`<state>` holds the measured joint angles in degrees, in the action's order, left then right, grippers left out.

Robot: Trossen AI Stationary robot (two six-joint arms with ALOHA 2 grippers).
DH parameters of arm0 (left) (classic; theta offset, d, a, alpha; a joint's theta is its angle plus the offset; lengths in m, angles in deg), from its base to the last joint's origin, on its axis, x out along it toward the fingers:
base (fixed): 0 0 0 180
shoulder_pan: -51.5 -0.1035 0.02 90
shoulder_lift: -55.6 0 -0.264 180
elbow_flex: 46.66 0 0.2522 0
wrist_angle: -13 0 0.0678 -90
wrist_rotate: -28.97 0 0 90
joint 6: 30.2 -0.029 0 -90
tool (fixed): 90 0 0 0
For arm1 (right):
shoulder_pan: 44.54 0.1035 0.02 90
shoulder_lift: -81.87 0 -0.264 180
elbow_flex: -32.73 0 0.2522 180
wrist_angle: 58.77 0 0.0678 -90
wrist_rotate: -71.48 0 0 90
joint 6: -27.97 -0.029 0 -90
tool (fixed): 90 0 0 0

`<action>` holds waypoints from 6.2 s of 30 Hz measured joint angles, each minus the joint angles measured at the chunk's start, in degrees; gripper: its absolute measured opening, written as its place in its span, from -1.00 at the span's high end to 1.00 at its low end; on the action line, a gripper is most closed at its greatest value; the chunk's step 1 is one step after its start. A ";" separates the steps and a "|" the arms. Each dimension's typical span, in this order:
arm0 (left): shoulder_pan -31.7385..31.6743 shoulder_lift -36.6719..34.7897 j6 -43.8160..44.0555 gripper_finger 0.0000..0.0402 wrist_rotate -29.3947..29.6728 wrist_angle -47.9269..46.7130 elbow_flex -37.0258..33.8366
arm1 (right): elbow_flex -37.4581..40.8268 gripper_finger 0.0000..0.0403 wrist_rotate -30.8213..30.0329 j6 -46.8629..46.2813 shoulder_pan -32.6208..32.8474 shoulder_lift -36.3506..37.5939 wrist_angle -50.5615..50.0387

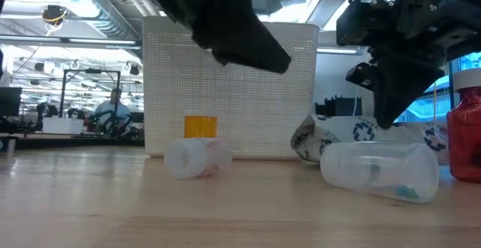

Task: Pick & place medical supplies in basket/bin
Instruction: Put the white mailer bag into the white bin

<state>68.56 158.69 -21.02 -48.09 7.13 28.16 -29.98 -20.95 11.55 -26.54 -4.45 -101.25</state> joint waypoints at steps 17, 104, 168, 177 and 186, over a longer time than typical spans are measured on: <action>-2.21 7.80 18.33 0.19 0.76 8.67 0.00 | 0.00 1.00 -0.91 -0.33 0.10 0.01 1.76; -6.55 4.37 17.72 0.99 -6.34 11.15 -0.02 | -0.04 -0.01 -14.48 5.53 5.70 6.73 7.67; -14.29 4.37 39.59 0.99 -21.28 28.16 -0.02 | 0.00 -0.86 -29.00 4.68 11.04 9.58 3.20; -14.27 4.37 39.58 0.99 -21.28 28.14 -0.02 | 0.00 -0.82 -29.45 0.05 11.13 4.00 3.50; -14.10 4.37 39.54 0.99 -20.13 28.12 -0.02 | 0.00 -0.21 -29.23 0.00 11.12 4.02 2.86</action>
<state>54.45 163.06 18.52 -68.22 35.25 28.13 -29.98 -50.18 11.55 -15.42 -0.43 -98.38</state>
